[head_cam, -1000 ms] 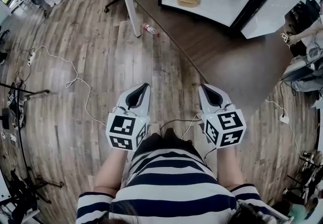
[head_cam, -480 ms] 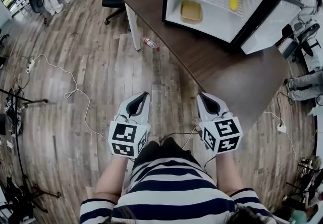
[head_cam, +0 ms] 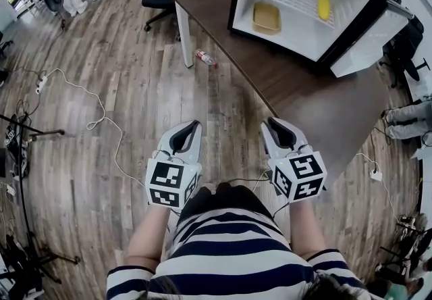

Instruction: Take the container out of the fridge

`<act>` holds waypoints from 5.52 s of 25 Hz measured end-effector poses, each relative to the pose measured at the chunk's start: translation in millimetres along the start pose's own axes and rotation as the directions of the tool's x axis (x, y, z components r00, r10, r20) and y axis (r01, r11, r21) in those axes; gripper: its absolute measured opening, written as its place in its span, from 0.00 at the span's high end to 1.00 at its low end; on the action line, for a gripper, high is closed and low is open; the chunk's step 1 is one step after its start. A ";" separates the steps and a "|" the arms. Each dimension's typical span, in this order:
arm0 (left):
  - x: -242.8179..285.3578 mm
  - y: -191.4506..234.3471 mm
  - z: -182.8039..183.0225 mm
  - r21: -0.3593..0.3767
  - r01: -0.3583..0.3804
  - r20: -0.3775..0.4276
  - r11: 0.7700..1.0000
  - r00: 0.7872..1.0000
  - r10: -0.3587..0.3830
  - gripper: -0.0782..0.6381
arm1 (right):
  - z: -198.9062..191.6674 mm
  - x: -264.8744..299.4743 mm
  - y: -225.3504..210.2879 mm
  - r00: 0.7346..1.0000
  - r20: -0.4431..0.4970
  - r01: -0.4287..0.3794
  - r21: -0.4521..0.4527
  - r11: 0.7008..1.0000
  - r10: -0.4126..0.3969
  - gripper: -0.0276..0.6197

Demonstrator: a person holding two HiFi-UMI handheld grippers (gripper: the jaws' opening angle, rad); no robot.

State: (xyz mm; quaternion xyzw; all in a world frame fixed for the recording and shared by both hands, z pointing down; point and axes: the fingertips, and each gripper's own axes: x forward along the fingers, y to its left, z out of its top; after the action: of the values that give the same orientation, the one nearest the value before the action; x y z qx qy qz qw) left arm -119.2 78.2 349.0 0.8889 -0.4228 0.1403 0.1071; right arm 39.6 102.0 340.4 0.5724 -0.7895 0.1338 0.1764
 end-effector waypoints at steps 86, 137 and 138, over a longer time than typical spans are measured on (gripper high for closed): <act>374.7 118.6 40.6 -0.055 -0.046 -0.148 0.997 0.988 0.037 0.89 | 47.7 369.6 -267.9 0.958 -0.285 -0.251 -0.746 0.617 0.045 0.81; 259.2 143.5 102.4 -0.037 -0.122 0.053 0.992 0.991 0.124 0.89 | 67.9 241.5 -153.2 0.954 -0.287 -0.263 -0.670 0.694 0.085 0.93; 257.0 143.9 102.9 -0.036 -0.123 0.056 0.992 0.991 0.125 0.89 | 67.9 238.8 -151.5 0.955 -0.285 -0.262 -0.666 0.699 0.086 0.93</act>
State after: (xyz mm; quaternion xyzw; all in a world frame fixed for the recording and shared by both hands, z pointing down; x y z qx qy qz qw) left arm -60.3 -228.2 350.2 0.8627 -0.4824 0.1141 0.1002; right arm 107.7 -177.4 383.6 0.3662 -0.8060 -0.0910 0.4561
